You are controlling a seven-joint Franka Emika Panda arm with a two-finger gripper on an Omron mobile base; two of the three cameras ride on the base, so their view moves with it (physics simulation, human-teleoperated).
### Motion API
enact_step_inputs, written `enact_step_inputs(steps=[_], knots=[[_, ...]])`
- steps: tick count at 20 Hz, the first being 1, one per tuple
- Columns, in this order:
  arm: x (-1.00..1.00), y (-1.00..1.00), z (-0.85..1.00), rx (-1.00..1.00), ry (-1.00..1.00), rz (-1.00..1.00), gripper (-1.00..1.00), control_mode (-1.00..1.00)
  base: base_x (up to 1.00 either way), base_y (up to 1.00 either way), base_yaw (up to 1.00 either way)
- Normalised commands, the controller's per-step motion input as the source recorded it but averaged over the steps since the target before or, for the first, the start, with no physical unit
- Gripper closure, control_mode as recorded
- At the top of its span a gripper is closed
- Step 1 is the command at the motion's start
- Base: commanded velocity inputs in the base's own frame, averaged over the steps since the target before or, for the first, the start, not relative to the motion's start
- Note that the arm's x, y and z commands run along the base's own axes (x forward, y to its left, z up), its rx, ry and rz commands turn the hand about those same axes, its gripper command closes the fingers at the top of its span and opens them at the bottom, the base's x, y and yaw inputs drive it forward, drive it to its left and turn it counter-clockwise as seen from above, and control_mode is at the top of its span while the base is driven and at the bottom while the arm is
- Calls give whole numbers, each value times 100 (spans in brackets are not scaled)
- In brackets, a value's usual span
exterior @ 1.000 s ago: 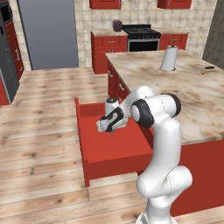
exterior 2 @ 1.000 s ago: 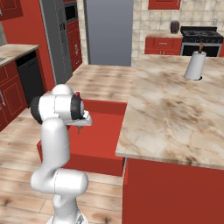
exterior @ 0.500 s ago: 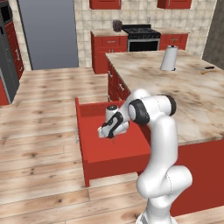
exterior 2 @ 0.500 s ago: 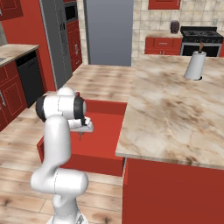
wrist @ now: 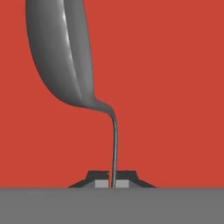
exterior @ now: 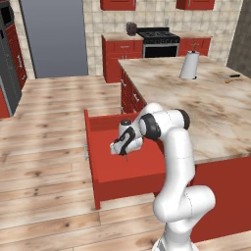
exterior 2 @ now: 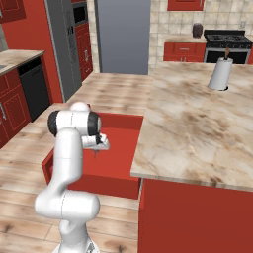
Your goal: Pick up the metallic utensils from the counter and place them in the open drawer. Make sure not to pick up any wooden utensils.
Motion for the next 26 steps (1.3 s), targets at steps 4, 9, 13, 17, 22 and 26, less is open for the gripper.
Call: enact_step_inputs(steps=[4,9,13,17,22,26], knots=[[42,-3,0,2,1,0,100,-100,0,0,0],[13,-1,-20,1,4,1,100,-100,0,0,0],[1,0,-53,1,4,1,100,-100,0,0,0],[0,0,-44,1,1,0,100,-100,0,0,0],[0,0,-8,3,0,0,100,-100,0,0,0],[0,0,-4,1,0,0,-100,-100,0,0,0]])
